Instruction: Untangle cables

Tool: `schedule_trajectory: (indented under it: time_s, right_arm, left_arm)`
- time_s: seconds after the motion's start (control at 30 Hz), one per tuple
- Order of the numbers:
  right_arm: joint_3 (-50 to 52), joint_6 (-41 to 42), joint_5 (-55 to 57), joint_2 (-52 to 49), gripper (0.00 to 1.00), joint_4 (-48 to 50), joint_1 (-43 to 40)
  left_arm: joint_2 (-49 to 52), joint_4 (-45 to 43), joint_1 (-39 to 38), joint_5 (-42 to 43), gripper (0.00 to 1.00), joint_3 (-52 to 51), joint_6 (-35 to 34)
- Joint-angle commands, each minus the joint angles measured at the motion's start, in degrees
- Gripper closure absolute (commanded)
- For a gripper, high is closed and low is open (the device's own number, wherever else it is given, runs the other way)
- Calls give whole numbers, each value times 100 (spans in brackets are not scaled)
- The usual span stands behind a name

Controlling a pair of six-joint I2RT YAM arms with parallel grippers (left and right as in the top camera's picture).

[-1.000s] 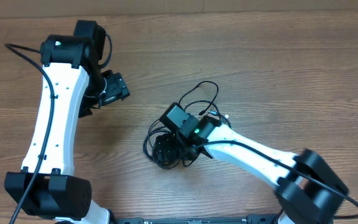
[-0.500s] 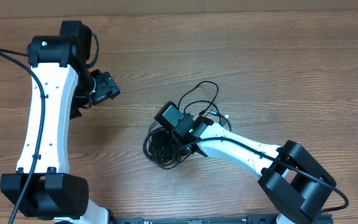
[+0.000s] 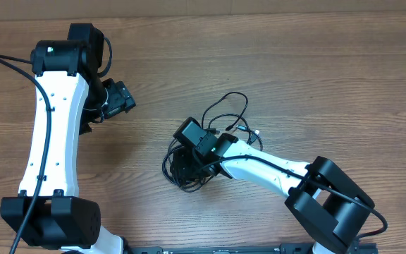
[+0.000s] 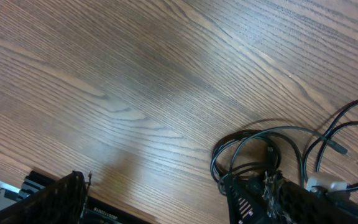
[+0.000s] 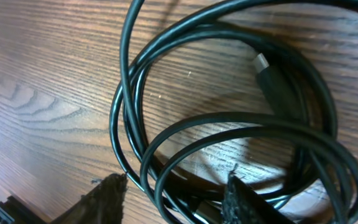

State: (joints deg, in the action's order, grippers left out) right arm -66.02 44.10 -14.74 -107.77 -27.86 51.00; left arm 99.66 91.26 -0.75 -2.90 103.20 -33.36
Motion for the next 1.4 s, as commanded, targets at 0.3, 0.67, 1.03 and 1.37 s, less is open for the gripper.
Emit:
schedule_trajectory:
  time_s: [0.3,0.67,1.03,1.37]
  right_arm:
    - [120,44,-157,-343,73,378,37]
    - [-181,-136,-444,-216,96,313,-74]
    - [-756,-466,-828,1176,96,-240,-280]
    - [-767,-544,-828,3027,96,-240,-352]
  left_arm:
    - [9,24,-2,-118,6,2,-87]
    - [9,35,-2,-116,6,2,-87]
    - [9,-57,-2,634,0,2,732]
    - [9,-94,-26,4085,0,2,3292]
